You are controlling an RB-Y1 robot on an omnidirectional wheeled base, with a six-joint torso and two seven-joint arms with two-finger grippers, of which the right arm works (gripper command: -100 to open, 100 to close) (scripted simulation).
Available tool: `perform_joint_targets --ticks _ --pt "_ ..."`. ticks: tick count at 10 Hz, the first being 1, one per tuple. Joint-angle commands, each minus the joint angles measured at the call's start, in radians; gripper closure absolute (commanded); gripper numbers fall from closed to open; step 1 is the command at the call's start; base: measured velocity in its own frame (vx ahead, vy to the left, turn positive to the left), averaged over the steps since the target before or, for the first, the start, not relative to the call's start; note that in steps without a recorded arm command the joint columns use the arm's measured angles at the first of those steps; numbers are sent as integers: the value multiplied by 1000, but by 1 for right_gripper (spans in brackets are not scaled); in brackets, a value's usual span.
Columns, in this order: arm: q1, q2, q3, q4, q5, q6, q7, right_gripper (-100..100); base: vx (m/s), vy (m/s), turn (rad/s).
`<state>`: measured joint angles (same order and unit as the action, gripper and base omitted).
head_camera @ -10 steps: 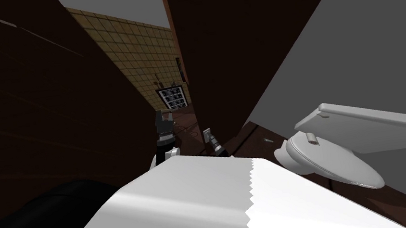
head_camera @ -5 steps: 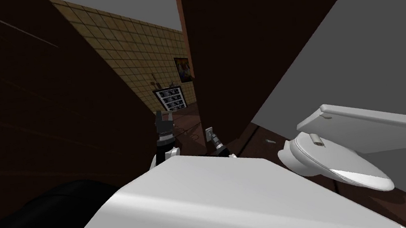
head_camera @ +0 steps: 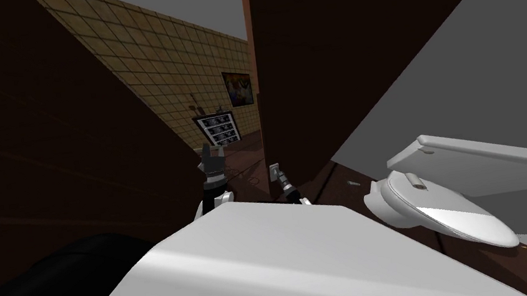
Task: Push the door open
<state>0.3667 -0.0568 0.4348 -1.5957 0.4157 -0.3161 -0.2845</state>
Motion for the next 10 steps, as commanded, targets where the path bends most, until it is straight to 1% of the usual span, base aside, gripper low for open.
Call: perform_joint_targets --ticks 1,4,5,6,7,10 --pt "-19 6 -28 18 -6 -3 3 100 84 85 -34" --pt "-31 19 -58 26 -17 1 11 100 56 82 -60" --pt "-38 29 -78 32 -25 4 17 100 110 147 -113" --pt "-42 34 -87 35 -28 5 19 100 116 145 -104" --pt "-49 45 -105 40 -35 7 24 100 124 164 -109" --pt "-61 67 -136 49 -46 12 33 100 113 168 -87"
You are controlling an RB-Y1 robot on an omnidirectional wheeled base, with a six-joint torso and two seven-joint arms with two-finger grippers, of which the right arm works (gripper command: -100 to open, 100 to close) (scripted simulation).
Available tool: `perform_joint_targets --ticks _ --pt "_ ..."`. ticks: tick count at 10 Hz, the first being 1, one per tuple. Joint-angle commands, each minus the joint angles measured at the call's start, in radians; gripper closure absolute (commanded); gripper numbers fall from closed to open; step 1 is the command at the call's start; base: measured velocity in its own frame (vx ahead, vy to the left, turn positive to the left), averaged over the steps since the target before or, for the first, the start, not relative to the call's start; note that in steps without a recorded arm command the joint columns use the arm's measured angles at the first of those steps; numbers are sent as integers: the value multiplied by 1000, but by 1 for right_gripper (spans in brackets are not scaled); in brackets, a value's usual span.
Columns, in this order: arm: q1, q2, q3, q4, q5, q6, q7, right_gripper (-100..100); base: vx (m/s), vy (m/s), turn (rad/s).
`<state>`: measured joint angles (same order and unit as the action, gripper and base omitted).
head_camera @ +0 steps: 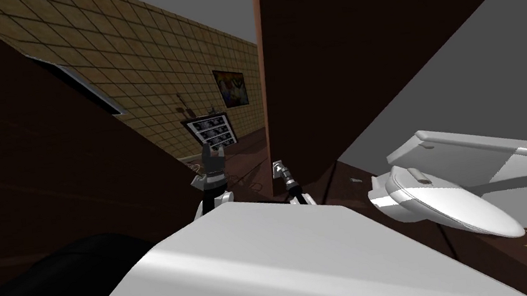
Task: Push the door open
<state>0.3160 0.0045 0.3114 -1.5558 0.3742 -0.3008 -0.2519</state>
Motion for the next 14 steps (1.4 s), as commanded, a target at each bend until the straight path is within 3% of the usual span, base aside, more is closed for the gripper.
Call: perform_joint_targets --ticks 1,4,5,6,10,11,14 --pt "-15 16 -26 12 -9 -2 4 100 110 162 -84" --pt "-25 42 -53 20 -19 2 12 100 118 177 -81" --pt "-22 33 -56 16 -18 6 11 100 45 59 -49" --pt "-12 13 -38 9 -24 1 24 100 128 16 -219" --pt "27 -24 37 -4 -40 -9 66 100 195 7 -298" --pt "44 -39 50 -13 -27 -15 60 -100 -40 -30 -69" --pt "67 -42 74 -26 -19 -21 61 -100 -198 -60 9"
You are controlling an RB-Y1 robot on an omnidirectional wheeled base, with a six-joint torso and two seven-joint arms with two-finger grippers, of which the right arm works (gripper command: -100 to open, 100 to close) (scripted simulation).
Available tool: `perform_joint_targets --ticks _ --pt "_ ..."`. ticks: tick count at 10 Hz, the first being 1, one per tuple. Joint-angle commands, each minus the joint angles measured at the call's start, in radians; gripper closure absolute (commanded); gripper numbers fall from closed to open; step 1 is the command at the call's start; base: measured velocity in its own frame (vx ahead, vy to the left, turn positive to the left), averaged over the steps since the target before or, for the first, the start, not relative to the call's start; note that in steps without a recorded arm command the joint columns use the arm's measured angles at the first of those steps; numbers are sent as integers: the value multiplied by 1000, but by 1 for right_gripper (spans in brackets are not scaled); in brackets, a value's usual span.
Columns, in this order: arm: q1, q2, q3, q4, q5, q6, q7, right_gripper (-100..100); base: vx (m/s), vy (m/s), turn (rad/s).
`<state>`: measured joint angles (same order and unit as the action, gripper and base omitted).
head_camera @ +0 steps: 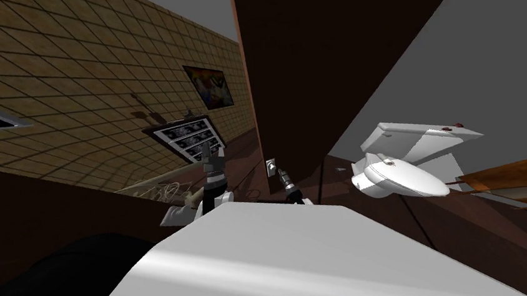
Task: Push the door open
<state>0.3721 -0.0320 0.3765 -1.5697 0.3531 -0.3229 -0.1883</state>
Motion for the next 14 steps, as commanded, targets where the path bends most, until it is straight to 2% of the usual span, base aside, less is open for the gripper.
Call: perform_joint_targets --ticks 1,4,5,6,8,10,11,12,13,14 --pt "24 -2 21 -20 6 -3 -2 -100 -211 -96 -12" --pt "66 50 64 -44 21 -14 -1 -100 -215 -83 -11" --pt "60 40 57 -39 19 -11 0 -100 -80 -33 2" --pt "49 11 53 -31 17 -12 3 -100 96 39 20" --pt "34 2 47 -20 14 -11 6 -100 199 107 17" --pt "18 20 40 -9 11 -10 9 -100 208 102 11" --pt "9 46 36 -3 9 -9 11 -100 227 81 22" --pt "5 61 35 0 8 -9 12 -100 193 79 10" --pt "8 50 36 -4 8 -9 11 -100 79 34 -2" --pt "8 50 36 -4 8 -9 11 100 0 0 0"
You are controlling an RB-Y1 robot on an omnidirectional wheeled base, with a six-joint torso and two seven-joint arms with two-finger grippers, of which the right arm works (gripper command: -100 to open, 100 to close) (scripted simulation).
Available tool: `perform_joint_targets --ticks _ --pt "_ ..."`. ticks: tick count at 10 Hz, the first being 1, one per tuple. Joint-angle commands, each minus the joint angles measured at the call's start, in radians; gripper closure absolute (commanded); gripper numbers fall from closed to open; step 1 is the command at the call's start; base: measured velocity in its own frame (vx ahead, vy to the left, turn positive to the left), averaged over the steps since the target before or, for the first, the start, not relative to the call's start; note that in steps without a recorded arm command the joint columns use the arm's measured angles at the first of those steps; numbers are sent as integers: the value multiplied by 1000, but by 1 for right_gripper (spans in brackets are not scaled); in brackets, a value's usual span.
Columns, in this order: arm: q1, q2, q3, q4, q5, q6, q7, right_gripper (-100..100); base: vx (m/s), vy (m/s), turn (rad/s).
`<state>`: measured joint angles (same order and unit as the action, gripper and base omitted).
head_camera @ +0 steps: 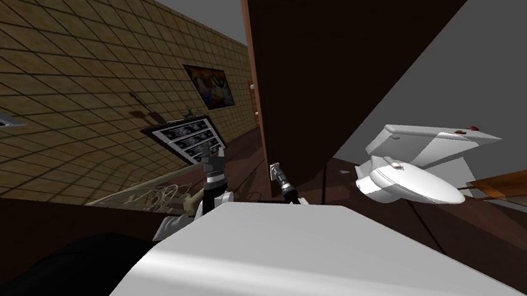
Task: Push the door open
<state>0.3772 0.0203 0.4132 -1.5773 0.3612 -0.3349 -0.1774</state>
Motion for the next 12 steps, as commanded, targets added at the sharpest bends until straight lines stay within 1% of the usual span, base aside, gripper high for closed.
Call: perform_joint_targets --ticks 1,5,6,8,10,11,12 --pt "3 -3 -1 4 0 3 0 100 -34 -15 5" --pt "3 -3 -1 4 0 3 0 100 -13 -6 0" --pt "18 -29 12 0 -6 1 14 100 124 4 -224" --pt "32 -42 25 -6 -13 -1 27 100 185 64 -193" --pt "47 -49 41 -12 -20 -4 42 100 188 80 -178" --pt "56 -48 49 -15 -25 -6 50 100 218 110 -150" --pt "64 -45 57 -19 -29 -8 58 100 203 82 -286"
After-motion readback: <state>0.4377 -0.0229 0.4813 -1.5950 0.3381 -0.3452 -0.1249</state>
